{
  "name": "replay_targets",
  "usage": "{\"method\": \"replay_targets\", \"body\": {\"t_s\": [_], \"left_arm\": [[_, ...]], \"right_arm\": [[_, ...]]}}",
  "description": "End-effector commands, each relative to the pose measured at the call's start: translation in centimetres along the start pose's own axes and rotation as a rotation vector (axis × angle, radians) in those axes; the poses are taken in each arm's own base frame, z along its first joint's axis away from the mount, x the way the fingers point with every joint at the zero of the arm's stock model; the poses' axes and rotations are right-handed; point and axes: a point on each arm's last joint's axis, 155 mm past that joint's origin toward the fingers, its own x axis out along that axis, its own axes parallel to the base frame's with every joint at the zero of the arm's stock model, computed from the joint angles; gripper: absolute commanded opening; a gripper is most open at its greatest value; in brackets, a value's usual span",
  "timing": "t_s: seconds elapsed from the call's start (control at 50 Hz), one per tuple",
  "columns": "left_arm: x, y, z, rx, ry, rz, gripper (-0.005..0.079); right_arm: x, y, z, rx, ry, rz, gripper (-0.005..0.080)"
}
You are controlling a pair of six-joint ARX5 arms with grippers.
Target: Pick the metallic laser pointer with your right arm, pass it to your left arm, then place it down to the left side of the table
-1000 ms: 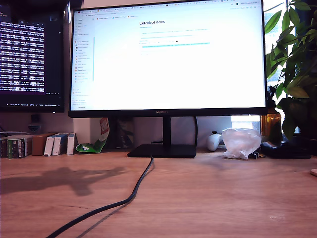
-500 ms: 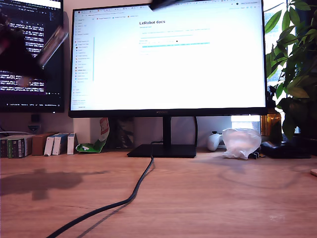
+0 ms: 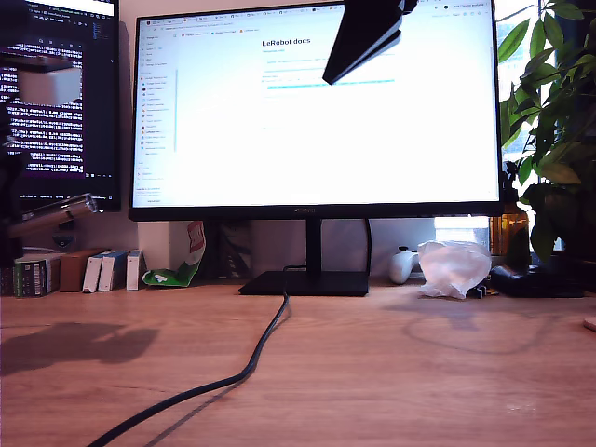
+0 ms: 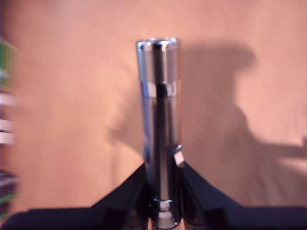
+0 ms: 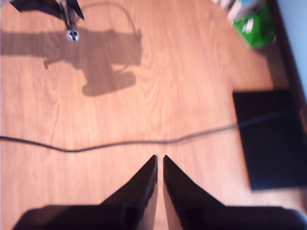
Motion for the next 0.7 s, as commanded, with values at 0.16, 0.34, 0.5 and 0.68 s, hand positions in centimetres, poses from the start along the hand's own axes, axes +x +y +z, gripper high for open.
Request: {"method": "replay_targets", "body": {"t_s": [0.16,0.34,0.5,0.68], "left_arm": [[1.2,-1.2,-1.1,0.094,0.117,-0.091,-0.0024],[2.7,-2.7,-1.6,0.149,0.157,-0.167,-0.0024],[4.0,-3.5,-2.4,0.198,0.200,-0.217,-0.0024],[5.4,-4.8,-3.4,0.232,0.244,-0.288,-0.0024]], "right_arm": [[0.8,0.4,-2.4,0.083,0.075,0.035,-0.0010],[1.3,0.7,-3.1,0.094,0.090,0.051,-0.0010],[1.4,0.5,-2.9,0.089,0.083,0.046,-0.0010],[1.4,0.3,-2.8,0.085,0.077,0.039,-0.0010]]}}
